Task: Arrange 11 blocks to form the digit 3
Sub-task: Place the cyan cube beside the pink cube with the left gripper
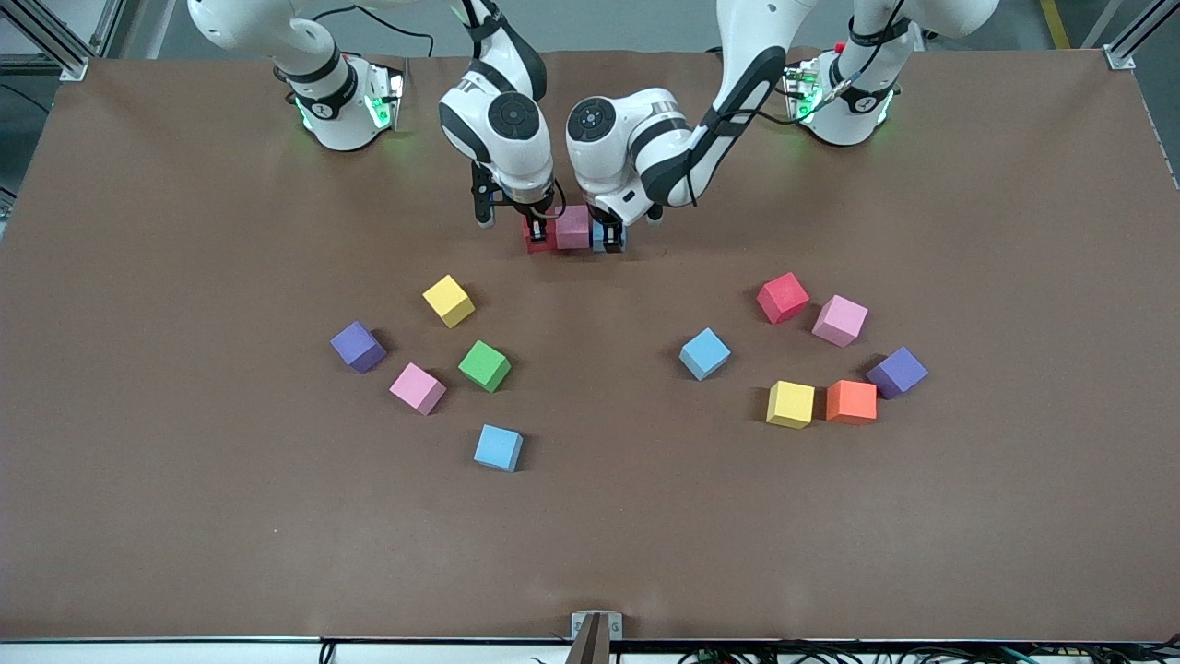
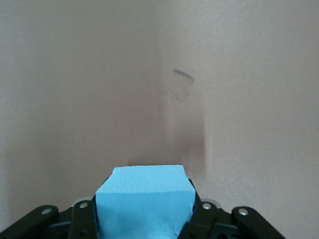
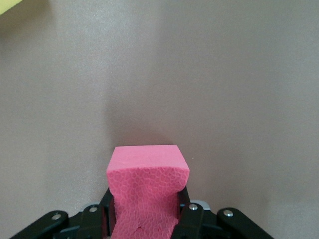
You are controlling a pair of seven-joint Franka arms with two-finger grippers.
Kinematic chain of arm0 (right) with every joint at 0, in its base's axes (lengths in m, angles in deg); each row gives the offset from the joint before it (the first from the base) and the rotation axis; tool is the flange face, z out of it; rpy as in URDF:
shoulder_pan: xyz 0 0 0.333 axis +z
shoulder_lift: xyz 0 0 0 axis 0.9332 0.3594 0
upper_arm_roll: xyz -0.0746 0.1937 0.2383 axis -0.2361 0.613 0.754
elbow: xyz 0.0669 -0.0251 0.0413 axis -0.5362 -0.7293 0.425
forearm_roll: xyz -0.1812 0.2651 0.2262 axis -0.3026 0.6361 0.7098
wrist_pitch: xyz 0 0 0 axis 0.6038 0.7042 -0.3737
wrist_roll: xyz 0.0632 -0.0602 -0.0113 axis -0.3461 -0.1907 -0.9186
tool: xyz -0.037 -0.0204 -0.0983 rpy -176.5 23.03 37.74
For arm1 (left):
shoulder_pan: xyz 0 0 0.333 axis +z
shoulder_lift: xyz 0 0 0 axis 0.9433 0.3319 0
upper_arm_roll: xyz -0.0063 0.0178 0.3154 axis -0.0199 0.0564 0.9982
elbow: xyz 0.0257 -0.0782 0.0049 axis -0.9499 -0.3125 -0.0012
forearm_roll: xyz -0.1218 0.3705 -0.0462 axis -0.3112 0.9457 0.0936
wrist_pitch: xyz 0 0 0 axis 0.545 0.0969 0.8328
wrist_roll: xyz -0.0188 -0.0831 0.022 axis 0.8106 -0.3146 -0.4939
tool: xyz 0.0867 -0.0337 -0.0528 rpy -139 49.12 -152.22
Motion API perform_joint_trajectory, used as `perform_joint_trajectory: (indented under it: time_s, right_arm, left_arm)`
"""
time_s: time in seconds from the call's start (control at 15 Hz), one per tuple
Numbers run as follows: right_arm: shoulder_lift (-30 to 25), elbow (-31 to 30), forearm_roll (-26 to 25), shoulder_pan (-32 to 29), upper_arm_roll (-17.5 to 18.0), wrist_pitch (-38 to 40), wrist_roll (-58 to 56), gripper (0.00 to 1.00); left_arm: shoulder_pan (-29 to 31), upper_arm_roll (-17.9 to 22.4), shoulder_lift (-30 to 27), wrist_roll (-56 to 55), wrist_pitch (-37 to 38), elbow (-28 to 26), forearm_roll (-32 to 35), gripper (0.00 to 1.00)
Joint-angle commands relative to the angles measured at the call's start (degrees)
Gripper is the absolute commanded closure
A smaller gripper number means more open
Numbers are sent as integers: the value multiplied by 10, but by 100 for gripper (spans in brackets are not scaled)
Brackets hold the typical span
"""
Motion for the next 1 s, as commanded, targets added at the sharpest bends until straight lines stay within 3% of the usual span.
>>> perform_joint_trajectory:
  time_s: [0.0,0.33,0.4,0.47,0.53,0.93]
  right_arm:
    - [26,15,12,11,-2,-9,4,99]
    - [26,14,12,10,-2,-8,8,99]
    - [26,14,13,8,-2,-8,11,99]
    - [26,13,13,8,-2,-7,19,99]
    - [26,13,13,8,-2,-7,27,99]
    - [25,11,13,6,-2,-7,35,100]
  left_arm:
    - [-13,1,10,-74,5,15,4,49]
    - [-14,1,13,-78,4,15,5,46]
    - [-14,1,13,-78,4,15,5,42]
    - [-14,1,13,-74,4,15,6,15]
    - [-14,1,12,-72,5,15,6,0]
    - [-11,-1,-6,-55,44,17,6,0]
